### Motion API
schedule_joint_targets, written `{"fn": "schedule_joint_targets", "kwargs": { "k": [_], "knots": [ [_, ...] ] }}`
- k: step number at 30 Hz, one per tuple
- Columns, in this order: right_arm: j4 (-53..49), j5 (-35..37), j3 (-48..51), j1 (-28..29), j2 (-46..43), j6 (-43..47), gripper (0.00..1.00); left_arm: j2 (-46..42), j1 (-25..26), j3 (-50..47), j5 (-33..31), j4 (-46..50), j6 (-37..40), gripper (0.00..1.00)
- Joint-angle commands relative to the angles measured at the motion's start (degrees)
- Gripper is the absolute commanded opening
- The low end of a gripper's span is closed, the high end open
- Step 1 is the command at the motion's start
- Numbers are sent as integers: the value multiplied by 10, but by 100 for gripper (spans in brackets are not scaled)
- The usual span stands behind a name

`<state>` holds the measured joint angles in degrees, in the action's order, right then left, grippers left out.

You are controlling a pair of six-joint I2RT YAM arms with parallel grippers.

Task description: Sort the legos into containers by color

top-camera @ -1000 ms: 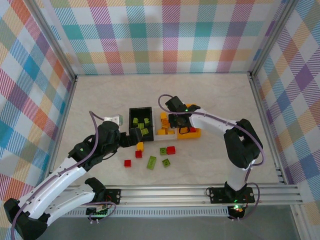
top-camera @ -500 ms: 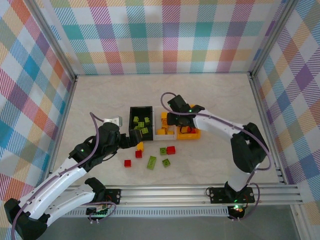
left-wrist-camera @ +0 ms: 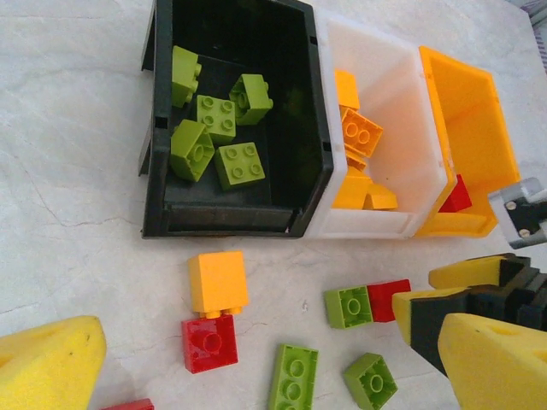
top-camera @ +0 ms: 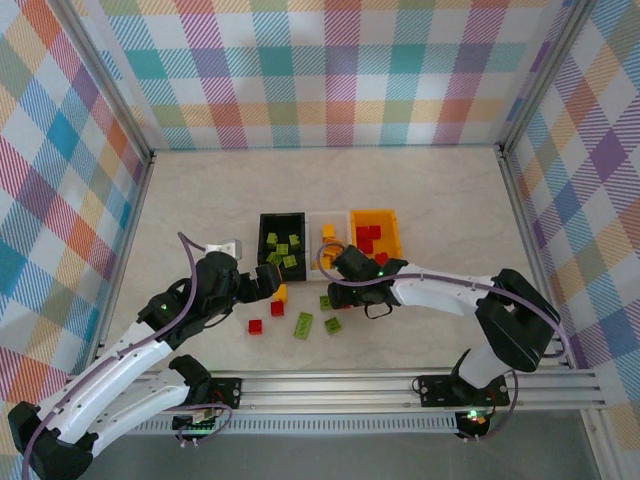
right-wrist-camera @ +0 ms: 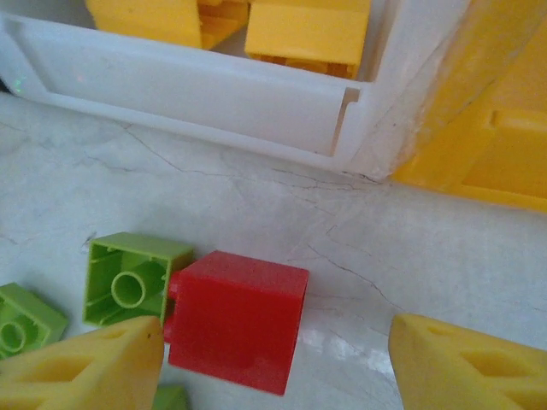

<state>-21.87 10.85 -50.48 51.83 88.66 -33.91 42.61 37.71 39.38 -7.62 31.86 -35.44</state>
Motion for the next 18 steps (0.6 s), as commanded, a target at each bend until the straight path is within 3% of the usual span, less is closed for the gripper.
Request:
{"fn": "schedule_joint_targets", "kwargs": {
  "k": [1,9,18],
  "knots": [
    [39,-5,7,0,17,-14,70,-10,-5,-6,-7,5,-10,100],
    [68,-34,15,2,29,-6,70,-2,-5,-9,-7,0,-12,100],
    [10,3,39,1,22,-19,50,4,-5,-1,-7,14,-11,100]
  ]
}}
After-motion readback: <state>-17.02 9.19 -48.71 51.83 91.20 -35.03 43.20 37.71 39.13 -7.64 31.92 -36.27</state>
